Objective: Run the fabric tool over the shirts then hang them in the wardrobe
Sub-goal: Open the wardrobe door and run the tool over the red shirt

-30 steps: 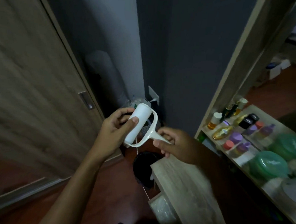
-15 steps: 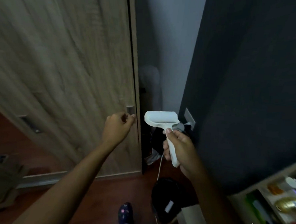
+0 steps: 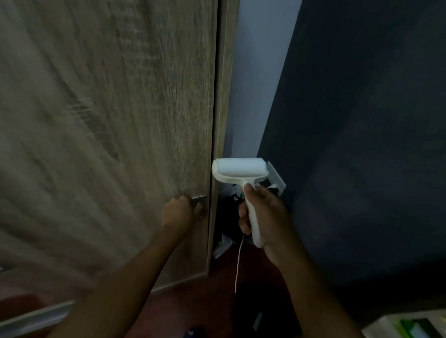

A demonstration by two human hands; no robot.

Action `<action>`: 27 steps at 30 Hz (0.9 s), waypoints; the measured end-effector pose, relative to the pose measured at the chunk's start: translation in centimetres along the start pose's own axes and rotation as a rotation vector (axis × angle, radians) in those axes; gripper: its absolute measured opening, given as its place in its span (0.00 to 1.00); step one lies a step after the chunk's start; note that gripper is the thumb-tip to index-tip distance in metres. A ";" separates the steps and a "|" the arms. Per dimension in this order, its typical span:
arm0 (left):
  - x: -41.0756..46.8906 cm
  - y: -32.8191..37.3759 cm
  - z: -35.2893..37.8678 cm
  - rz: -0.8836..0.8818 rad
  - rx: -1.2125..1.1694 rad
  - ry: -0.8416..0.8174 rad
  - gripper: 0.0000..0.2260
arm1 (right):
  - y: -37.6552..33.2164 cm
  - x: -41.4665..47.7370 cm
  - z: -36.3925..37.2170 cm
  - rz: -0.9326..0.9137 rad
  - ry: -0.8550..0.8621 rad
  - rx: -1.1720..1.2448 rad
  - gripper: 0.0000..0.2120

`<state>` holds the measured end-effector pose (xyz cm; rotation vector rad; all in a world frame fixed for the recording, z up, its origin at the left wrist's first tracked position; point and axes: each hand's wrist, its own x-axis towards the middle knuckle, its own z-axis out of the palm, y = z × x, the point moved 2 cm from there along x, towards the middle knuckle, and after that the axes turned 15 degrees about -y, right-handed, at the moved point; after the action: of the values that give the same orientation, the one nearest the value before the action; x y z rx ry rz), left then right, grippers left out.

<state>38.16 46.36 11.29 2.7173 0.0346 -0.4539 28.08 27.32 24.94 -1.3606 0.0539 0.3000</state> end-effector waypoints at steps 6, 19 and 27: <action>0.7 -0.1 0.2 -0.002 -0.054 0.007 0.15 | 0.9 1.3 0.6 0.050 0.047 0.078 0.11; -1.5 -3.2 -0.6 -0.301 -0.084 0.132 0.21 | -0.6 0.2 0.7 0.028 -0.145 0.067 0.11; -6.5 -8.9 -5.1 -0.420 -0.135 0.260 0.17 | -1.3 -0.5 3.5 -0.041 -0.344 -0.058 0.14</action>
<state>32.82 56.70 14.50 2.6109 0.6894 -0.1967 27.43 30.33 27.08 -1.3487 -0.2706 0.5005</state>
